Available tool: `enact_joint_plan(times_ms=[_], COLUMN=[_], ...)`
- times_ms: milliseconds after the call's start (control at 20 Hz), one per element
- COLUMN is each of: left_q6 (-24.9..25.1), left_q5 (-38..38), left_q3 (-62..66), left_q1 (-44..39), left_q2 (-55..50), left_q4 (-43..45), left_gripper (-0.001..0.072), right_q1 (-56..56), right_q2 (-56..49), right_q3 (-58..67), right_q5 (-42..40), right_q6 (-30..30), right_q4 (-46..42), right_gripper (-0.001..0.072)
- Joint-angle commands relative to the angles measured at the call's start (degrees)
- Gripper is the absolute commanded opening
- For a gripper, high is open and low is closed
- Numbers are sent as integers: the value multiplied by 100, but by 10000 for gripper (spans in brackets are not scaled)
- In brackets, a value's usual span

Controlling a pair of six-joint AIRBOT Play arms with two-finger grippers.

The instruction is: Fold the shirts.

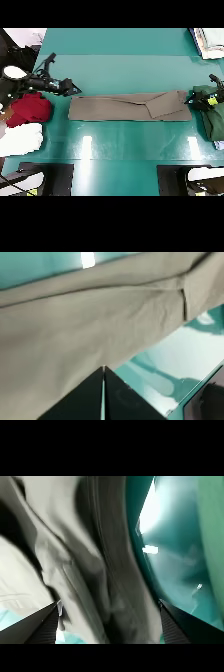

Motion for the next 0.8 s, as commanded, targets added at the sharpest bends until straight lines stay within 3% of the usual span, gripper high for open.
enact_joint_plan(times_ms=[0, 250, 350, 500, 550, 750], left_q6=[-247, -378, -531, -643, -649, -649], left_q5=[284, 337, 352, 354, 402, 584], left_q3=[7, 7, 7, 11, 13, 470], left_q1=[-640, -890, -890, -901, -953, -1537], left_q2=[-2, -2, -2, -114, -190, -824], left_q4=[256, 302, 313, 299, 302, 304], left_gripper=[22, 22, 22, 21, 21, 21], right_q1=[168, 236, 236, 319, 321, 452], right_q2=[-323, -713, -837, -868, -863, -586], right_q3=[304, 341, 341, 341, 341, 343], right_q5=[94, 236, 378, 579, 686, 911], right_q6=[-420, -520, -531, -769, -898, -726], right_q4=[7, 459, 713, 743, 743, 752], right_gripper=[699, 685, 497, 83, 20, 19])
